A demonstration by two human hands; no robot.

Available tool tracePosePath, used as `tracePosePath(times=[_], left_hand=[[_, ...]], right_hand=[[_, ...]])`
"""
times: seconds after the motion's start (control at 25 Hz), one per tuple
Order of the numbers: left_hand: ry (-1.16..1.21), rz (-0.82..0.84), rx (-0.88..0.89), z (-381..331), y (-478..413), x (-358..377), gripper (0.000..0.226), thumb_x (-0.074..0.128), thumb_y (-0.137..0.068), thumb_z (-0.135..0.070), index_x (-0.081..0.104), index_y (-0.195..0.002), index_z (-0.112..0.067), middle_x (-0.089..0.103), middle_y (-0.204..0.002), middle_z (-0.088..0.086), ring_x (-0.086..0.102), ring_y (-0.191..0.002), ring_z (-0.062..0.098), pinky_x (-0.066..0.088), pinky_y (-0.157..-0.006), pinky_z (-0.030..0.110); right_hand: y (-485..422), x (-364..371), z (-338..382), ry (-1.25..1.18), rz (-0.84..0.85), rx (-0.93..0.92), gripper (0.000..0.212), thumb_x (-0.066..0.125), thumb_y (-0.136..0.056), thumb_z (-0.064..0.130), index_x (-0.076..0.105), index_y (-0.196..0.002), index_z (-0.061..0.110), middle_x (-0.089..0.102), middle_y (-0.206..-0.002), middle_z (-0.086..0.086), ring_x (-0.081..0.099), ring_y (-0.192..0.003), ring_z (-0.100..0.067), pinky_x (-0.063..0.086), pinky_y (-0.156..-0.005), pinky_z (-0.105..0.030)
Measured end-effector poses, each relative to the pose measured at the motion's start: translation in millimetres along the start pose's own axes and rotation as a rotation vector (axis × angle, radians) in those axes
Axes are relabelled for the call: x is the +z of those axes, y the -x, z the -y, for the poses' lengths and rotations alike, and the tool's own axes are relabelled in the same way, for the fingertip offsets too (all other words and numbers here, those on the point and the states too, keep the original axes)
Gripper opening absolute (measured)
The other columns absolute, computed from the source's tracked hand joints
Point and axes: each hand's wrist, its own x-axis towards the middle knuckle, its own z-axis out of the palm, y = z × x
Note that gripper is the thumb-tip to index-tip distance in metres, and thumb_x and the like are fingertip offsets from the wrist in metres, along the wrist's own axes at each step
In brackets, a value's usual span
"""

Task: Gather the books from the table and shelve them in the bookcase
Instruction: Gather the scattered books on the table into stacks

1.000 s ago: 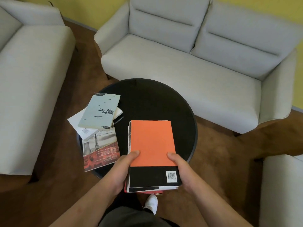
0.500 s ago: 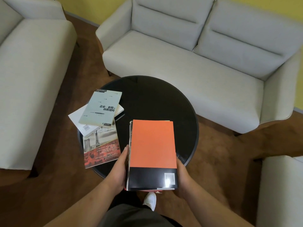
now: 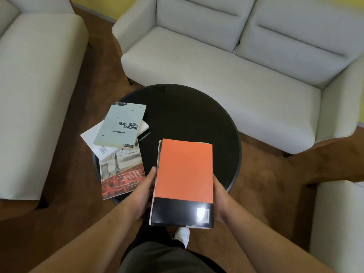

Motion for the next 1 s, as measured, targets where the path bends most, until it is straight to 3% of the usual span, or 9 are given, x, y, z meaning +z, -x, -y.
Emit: tracePosePath(times=[0.08,0.24,0.28,0.4,0.6,0.8,0.88,0.96,1.0], left_hand=[[-0.076,0.037,0.029,2,-1,-5,0.077,0.044,-0.065,-0.086,0.062,-0.125,-0.042,0.066,-0.126,-0.001,0.058,-0.116,0.023,0.044,-0.097,0.044],[0.051,0.097,-0.019,6,-8,1,0.053,0.036,-0.091,-0.068,0.066,-0.11,-0.029,0.08,-0.088,-0.003,0.065,-0.095,0.016,0.048,-0.076,0.035],[0.055,0.104,-0.028,4,-11,4,0.053,0.033,-0.095,-0.064,0.067,-0.11,-0.025,0.081,-0.081,-0.003,0.065,-0.095,0.018,0.048,-0.075,0.035],[0.077,0.124,-0.021,-3,-20,5,0.057,0.03,-0.096,-0.064,0.068,-0.108,-0.023,0.081,-0.079,-0.002,0.066,-0.096,0.02,0.048,-0.077,0.035],[0.038,0.157,0.042,-35,-40,16,0.061,0.029,-0.093,-0.068,0.071,-0.109,-0.027,0.081,-0.097,0.0,0.077,-0.087,0.011,0.053,-0.08,0.036],[-0.092,0.175,0.105,-81,-63,28,0.06,0.026,-0.093,-0.072,0.071,-0.109,-0.035,0.081,-0.095,-0.007,0.069,-0.102,0.015,0.053,-0.083,0.036],[-0.115,0.163,0.125,-90,-61,25,0.06,0.036,-0.083,-0.079,0.071,-0.112,-0.039,0.079,-0.106,-0.006,0.065,-0.114,0.018,0.05,-0.098,0.041],[-0.086,0.14,0.183,-93,-55,21,0.072,0.049,-0.07,-0.084,0.061,-0.13,-0.044,0.067,-0.133,-0.004,0.054,-0.132,0.024,0.039,-0.113,0.05],[-0.093,0.13,0.233,-94,-50,20,0.073,0.056,-0.069,-0.083,0.054,-0.135,-0.051,0.061,-0.141,-0.008,0.05,-0.136,0.023,0.037,-0.115,0.052]], right_hand=[[-2,0,-6,-0.007,0.015,0.013,0.071,0.035,-0.09,0.079,0.072,-0.118,0.025,0.075,-0.119,-0.01,0.072,-0.11,-0.028,0.053,-0.099,-0.045],[-8,-1,-17,-0.147,-0.029,0.068,0.076,0.027,-0.106,0.054,0.078,-0.064,0.015,0.075,-0.063,-0.006,0.072,-0.052,-0.014,0.056,-0.048,-0.022],[-14,0,-18,-0.184,-0.028,0.058,0.076,0.027,-0.107,0.049,0.076,-0.059,0.017,0.073,-0.061,-0.004,0.069,-0.046,-0.012,0.055,-0.043,-0.021],[-20,7,-4,-0.195,-0.033,0.021,0.065,0.03,-0.107,0.047,0.074,-0.068,0.019,0.073,-0.064,-0.003,0.069,-0.046,-0.01,0.055,-0.043,-0.02],[-34,8,35,-0.188,0.014,-0.039,0.064,0.031,-0.098,0.065,0.069,-0.085,0.015,0.075,-0.07,-0.004,0.073,-0.059,-0.016,0.056,-0.061,-0.031],[-41,13,76,0.053,-0.038,-0.114,0.069,0.024,-0.097,0.071,0.069,-0.098,0.018,0.08,-0.081,-0.004,0.077,-0.074,-0.02,0.052,-0.079,-0.037],[-34,17,89,0.172,-0.099,-0.19,0.059,0.03,-0.099,0.065,0.068,-0.102,0.02,0.079,-0.093,-0.004,0.074,-0.088,-0.02,0.051,-0.086,-0.036],[-27,11,90,0.338,-0.139,-0.361,0.049,0.03,-0.102,0.059,0.056,-0.128,0.027,0.069,-0.117,0.005,0.066,-0.105,-0.012,0.048,-0.095,-0.034],[-20,10,90,0.412,-0.131,-0.431,0.052,0.029,-0.102,0.06,0.04,-0.146,0.034,0.059,-0.13,0.015,0.06,-0.114,-0.007,0.045,-0.101,-0.033]])
